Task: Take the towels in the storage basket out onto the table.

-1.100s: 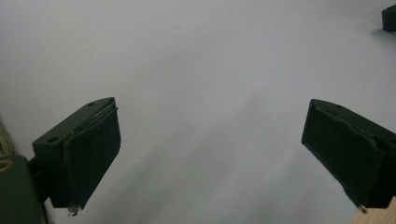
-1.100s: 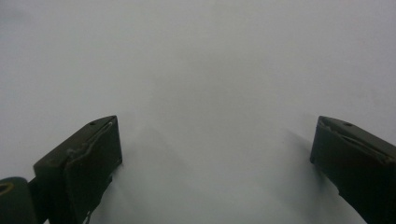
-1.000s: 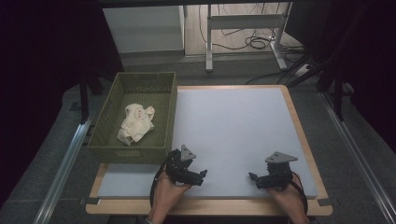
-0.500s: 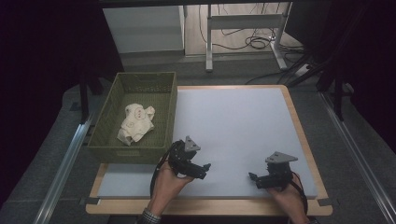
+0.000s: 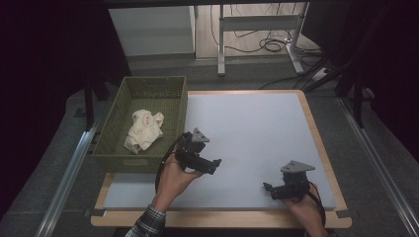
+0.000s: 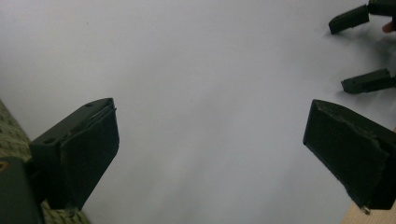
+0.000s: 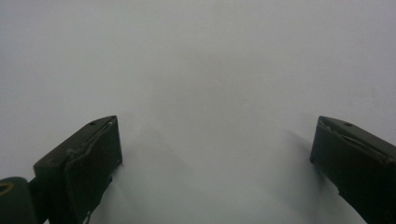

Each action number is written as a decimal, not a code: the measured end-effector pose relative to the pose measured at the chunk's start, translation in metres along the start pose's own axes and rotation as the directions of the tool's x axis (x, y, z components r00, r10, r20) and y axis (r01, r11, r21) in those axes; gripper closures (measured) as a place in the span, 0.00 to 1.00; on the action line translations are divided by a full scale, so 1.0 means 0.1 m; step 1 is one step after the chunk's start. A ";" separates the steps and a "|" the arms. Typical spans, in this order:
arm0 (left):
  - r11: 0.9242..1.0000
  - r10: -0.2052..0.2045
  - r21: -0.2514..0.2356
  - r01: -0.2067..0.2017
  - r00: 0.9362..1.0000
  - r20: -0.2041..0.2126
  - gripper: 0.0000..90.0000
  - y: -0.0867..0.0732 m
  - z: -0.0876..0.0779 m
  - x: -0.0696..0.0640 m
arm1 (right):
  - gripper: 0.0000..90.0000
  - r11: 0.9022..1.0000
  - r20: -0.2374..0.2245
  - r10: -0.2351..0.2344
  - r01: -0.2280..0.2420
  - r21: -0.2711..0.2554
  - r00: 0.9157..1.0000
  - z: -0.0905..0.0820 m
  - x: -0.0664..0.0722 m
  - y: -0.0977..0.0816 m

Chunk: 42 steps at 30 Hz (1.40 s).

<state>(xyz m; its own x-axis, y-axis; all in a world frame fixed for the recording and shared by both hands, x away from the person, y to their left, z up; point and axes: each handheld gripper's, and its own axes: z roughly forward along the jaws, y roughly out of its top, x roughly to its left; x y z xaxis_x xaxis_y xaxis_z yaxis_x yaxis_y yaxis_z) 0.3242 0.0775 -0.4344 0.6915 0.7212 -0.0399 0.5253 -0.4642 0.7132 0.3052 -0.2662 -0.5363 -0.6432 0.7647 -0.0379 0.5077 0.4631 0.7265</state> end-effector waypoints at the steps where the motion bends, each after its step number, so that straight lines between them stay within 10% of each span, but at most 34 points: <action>1: 1.000 -0.004 0.002 0.004 1.000 0.001 0.04 0.05 -0.02 0.05 | 0.02 1.000 0.000 0.000 0.000 0.000 1.000 0.00 0.00 0.00; 23: 1.000 -0.016 0.014 0.017 0.996 -0.088 0.05 0.38 -0.22 0.74 | 0.02 1.000 0.000 -0.001 0.001 -0.003 1.000 0.00 0.00 0.00; 42: 0.995 -0.089 0.022 0.097 0.966 -0.241 0.03 0.27 -0.45 1.55 | 0.02 1.000 0.000 -0.001 0.001 -0.003 1.000 0.00 0.00 0.00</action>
<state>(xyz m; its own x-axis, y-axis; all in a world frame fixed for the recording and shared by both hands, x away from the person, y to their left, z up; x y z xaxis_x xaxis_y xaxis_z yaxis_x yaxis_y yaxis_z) 0.4231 0.1995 -0.3894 0.5020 0.8623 0.0664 0.6012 -0.4031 0.6900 0.3052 -0.2663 -0.5366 -0.6436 0.7644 -0.0384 0.5056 0.4623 0.7285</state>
